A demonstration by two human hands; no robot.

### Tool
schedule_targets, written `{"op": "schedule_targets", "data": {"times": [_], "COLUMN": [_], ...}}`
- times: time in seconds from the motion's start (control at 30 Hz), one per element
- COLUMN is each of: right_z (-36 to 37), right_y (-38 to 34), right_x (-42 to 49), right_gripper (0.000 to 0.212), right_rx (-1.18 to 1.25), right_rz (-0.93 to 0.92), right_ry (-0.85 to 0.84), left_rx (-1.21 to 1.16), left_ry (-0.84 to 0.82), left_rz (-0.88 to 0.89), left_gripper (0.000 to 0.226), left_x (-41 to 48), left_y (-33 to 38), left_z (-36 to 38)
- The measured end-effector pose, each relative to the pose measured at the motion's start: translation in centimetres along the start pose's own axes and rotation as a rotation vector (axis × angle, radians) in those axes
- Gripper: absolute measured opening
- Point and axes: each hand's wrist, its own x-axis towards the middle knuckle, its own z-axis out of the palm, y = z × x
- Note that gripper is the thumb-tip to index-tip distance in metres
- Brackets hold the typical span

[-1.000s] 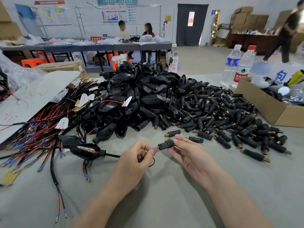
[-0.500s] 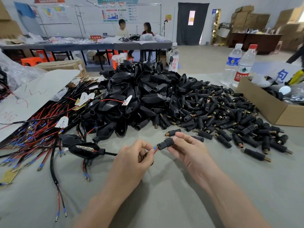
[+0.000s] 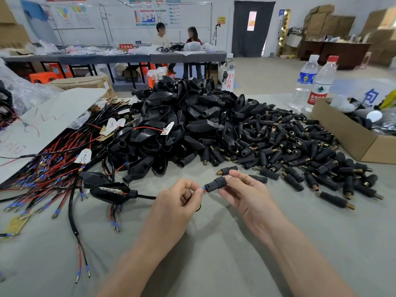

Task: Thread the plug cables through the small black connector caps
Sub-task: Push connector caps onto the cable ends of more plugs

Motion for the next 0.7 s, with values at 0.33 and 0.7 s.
{"op": "schedule_targets", "data": {"times": [0.33,0.7], "right_z": [0.62,0.66], "right_y": [0.4,0.25], "right_x": [-0.41,-0.36], "right_gripper": [0.012,0.012], "right_rx": [0.004,0.051], "right_rz": [-0.052,-0.017], "right_ry": [-0.026,-0.018], "left_rx": [-0.066,-0.123], "left_ry": [-0.019,0.034], "left_rz": [-0.023,-0.055], "left_gripper": [0.009,0.014], "left_x": [0.01,0.45], "left_y": [0.39,0.21], "left_z": [-0.08,-0.09]}}
